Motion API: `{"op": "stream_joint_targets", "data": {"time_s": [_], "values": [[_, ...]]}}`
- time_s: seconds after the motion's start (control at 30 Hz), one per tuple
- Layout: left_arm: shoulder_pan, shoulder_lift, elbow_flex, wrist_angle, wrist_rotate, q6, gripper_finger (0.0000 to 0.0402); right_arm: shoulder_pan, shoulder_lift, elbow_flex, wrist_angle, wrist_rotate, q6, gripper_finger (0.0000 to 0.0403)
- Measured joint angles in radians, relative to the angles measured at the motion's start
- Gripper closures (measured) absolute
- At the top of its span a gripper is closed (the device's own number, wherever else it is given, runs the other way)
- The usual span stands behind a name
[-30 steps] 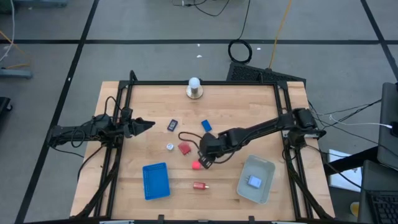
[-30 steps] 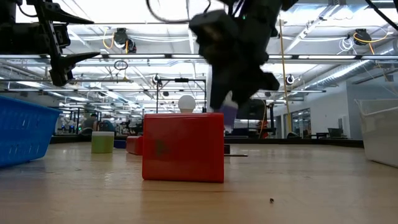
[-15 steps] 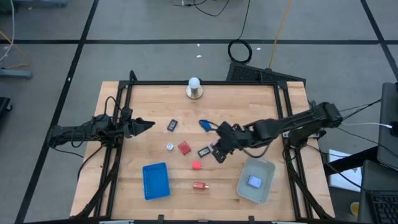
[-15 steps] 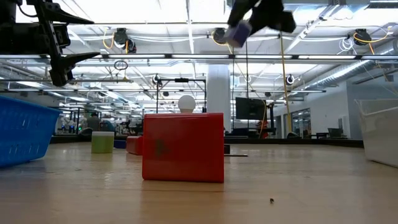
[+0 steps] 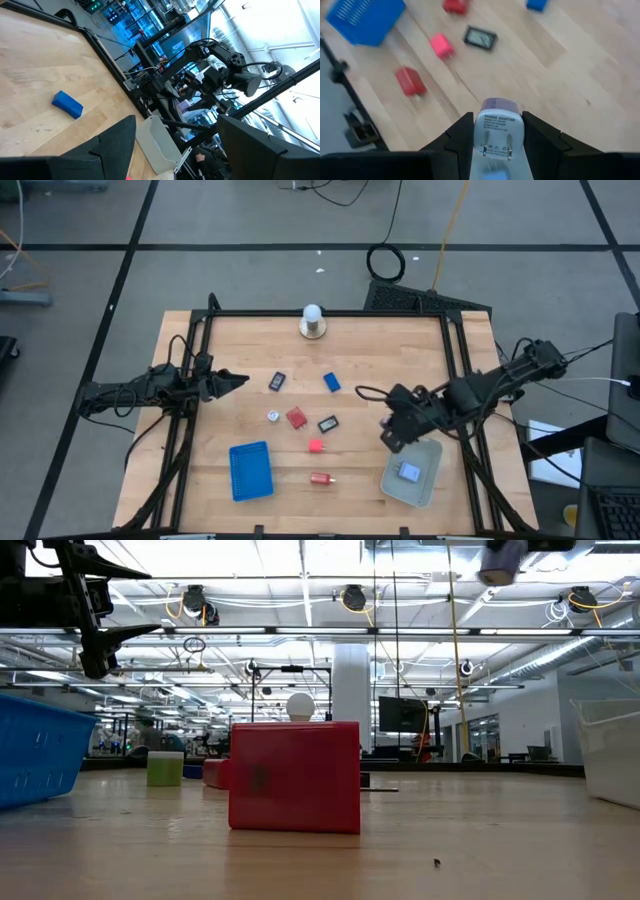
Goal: Pick & Place Office items
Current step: Put the violet charger adapter into the gray bin
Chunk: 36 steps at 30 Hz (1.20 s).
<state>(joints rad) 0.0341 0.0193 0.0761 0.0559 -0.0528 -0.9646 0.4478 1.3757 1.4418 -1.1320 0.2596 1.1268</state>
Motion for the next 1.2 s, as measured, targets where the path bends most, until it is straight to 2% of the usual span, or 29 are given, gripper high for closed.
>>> {"op": "stream_joint_targets", "data": {"time_s": [0.13, 0.33, 0.67, 0.93, 1.2], "values": [[0.0, 0.0, 0.0, 0.0, 0.0, 0.0, 0.0124, 0.054, 0.0, -0.001, -0.091, 0.0, 0.063, 0.0276], [0.0, 0.0, 0.0, 0.0, 0.0, 0.0, 0.0124, 0.121, -0.001, -0.097, -0.08, -0.024, 0.156, 0.0276], [0.0, 0.0, 0.0, 0.0, -0.001, -0.006, 0.0124, 0.197, -0.001, -0.398, 0.257, -0.125, 0.286, 0.0276], [0.0, 0.0, 0.0, 0.0, -0.002, -0.009, 0.0124, 0.202, -0.001, -0.622, 0.423, -0.131, 0.374, 0.0276], [0.0, 0.0, 0.0, 0.0, -0.002, -0.018, 0.0124, 0.202, -0.002, -0.678, 0.515, -0.13, 0.406, 0.0276]]}}
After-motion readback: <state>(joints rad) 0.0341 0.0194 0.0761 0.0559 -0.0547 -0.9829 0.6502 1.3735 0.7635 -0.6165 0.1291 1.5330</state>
